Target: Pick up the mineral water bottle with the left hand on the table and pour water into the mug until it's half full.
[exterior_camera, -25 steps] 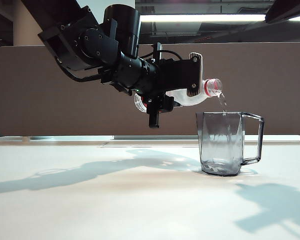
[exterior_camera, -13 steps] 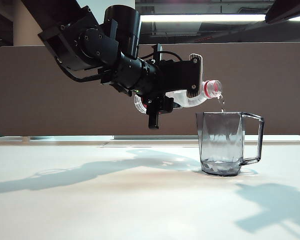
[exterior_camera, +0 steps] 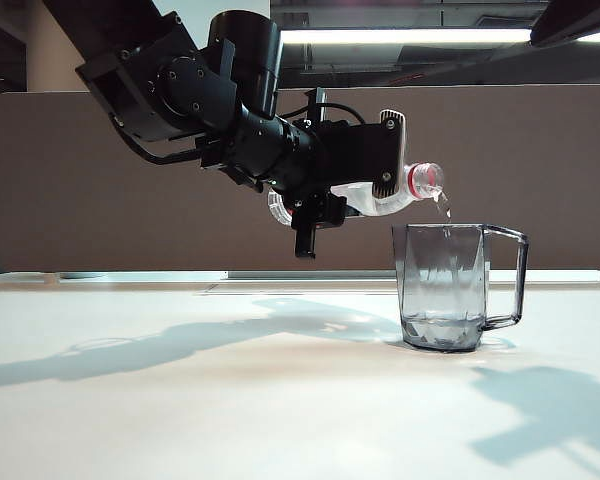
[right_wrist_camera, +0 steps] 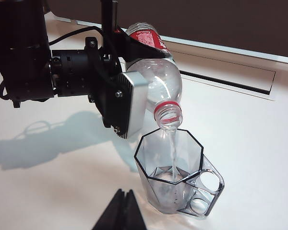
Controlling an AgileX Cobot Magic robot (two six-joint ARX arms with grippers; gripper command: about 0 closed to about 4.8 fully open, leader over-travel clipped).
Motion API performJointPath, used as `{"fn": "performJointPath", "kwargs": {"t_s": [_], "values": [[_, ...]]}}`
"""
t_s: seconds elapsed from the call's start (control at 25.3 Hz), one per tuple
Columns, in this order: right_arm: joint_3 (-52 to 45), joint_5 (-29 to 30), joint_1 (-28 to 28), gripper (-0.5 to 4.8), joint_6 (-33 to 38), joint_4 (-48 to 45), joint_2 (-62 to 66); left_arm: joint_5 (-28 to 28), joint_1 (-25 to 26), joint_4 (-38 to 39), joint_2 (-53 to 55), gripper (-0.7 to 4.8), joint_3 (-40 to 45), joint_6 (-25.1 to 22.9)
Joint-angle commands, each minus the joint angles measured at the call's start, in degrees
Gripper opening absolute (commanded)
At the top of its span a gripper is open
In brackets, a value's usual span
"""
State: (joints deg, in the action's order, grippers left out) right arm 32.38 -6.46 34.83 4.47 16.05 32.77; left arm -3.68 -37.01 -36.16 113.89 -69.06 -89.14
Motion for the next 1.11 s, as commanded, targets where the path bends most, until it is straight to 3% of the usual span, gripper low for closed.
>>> {"fn": "performJointPath", "kwargs": {"t_s": [0.04, 1.11], "values": [[0.24, -0.07, 0.04, -0.08, -0.2, -0.81, -0.22, -0.22, -0.04, -2.45, -0.96, 1.82, -0.42, -0.46], [0.24, -0.04, 0.04, -0.08, -0.2, -0.79, -0.22, -0.22, 0.02, -2.08, -0.96, 1.82, -0.42, -1.51]]}}
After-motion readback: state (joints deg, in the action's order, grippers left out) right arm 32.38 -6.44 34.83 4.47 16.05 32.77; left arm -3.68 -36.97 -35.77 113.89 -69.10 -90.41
